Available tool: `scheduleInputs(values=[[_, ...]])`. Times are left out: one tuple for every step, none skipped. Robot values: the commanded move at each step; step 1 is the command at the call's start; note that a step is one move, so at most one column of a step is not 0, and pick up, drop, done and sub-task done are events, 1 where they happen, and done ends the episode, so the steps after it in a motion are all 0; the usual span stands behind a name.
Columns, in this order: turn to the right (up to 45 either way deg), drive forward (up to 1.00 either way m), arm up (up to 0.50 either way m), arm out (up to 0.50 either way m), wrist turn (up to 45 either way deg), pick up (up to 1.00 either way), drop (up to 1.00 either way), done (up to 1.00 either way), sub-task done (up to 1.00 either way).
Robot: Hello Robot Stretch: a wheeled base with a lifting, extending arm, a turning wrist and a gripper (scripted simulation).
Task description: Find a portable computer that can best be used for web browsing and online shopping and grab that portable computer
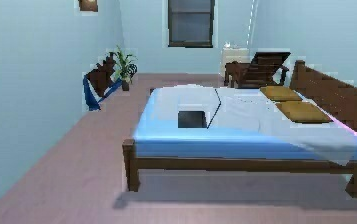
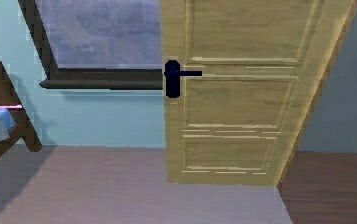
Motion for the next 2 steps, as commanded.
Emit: scheduleInputs(values=[[0.0, 0.35, 0.00, 0.00, 0.0, 0.00, 0.00, 0.00, 0.00], [-27.0, 0.00, 0.00, 0.00, 0.0, 0.00, 0.00, 0.00, 0.00]])
